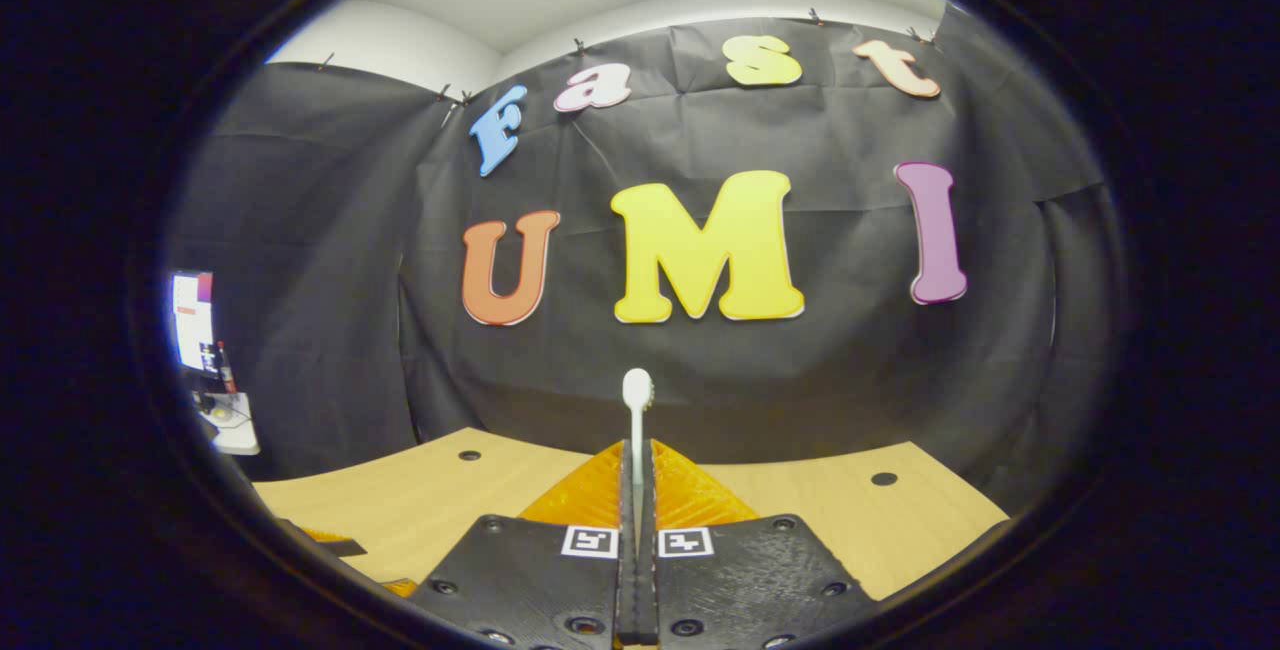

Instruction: Put the toothbrush and toothpaste on the desktop into the cup, then pick up the cup and place it on the coaster on the desktop.

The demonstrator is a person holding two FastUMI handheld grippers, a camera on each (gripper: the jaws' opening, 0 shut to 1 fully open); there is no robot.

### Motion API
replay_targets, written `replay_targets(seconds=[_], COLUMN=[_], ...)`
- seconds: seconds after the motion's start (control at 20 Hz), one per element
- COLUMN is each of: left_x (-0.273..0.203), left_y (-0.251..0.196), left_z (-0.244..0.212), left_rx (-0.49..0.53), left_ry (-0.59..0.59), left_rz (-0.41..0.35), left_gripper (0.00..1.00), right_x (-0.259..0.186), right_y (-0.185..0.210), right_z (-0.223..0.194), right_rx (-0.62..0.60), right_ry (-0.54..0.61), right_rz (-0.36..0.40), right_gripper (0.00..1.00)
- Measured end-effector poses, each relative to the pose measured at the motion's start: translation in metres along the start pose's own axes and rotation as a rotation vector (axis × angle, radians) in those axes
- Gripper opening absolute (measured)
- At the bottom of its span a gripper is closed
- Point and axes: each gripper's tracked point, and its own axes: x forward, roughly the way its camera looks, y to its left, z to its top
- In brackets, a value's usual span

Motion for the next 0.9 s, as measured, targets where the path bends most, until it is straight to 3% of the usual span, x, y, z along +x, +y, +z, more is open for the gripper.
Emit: replay_targets(seconds=[0.2,0.4,0.9], left_x=[-0.013,-0.017,-0.015], left_y=[-0.008,0.0,0.009], left_z=[0.002,0.0,-0.01], left_rx=[-0.017,-0.027,-0.032], left_ry=[-0.029,-0.037,-0.015], left_rz=[-0.063,-0.065,-0.057], left_gripper=[0.96,0.97,0.97], right_x=[0.048,0.078,0.094], right_y=[0.016,0.027,0.035], right_z=[-0.013,-0.035,-0.055], right_rx=[-0.037,-0.006,0.012], right_ry=[0.008,0.043,0.068], right_rz=[-0.022,-0.025,-0.015], right_gripper=[0.0,0.0,0.02])
